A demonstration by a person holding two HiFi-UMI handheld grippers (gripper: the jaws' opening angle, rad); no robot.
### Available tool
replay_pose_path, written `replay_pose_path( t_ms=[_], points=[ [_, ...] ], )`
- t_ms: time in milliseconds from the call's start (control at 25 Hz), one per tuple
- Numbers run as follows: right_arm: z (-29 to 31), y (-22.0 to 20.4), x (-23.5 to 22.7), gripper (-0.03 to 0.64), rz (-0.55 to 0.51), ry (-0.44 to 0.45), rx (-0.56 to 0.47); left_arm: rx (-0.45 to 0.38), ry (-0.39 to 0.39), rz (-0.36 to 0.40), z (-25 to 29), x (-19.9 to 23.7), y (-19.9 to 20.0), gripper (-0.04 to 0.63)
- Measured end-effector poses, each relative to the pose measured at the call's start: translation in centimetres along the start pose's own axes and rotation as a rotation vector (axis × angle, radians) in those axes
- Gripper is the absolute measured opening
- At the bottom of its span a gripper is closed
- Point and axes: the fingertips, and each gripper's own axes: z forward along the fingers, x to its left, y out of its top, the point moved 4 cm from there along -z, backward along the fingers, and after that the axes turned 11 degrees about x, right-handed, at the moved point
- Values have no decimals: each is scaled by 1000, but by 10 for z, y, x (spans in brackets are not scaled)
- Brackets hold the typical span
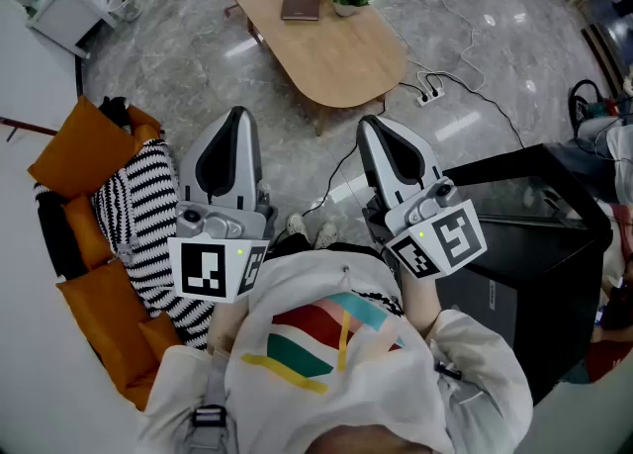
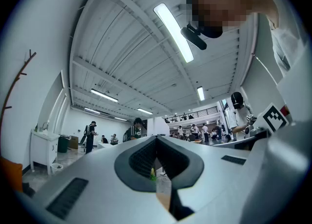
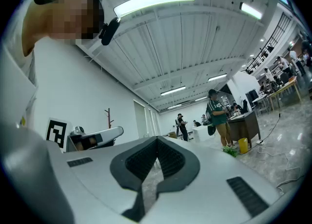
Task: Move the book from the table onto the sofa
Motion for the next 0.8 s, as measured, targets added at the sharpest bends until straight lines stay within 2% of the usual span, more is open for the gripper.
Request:
replay_pose_path(
  t_ms=[240,320,440,520,600,680,800],
  points=[
    [6,-2,6,12,-35,8,19,10,4,0,3,-1,-3,6],
    [10,-3,12,12,-98,12,32,13,5,-1,3,-1,-6,6],
    [16,0,32,14,-263,61,42,18,12,-2,3,2,-9,6],
    [20,-3,47,14,-364,123,92,21,20,1,3,5,-11,6],
    [25,-14,54,14,-422,164,209,27,29,4,4,8,-13,6],
    [31,-25,55,14,-444,160,301,35,34,4,8,11,-15,6],
    [41,-29,49,14,-403,140,292,41,36,5,17,16,-17,6]
  ],
)
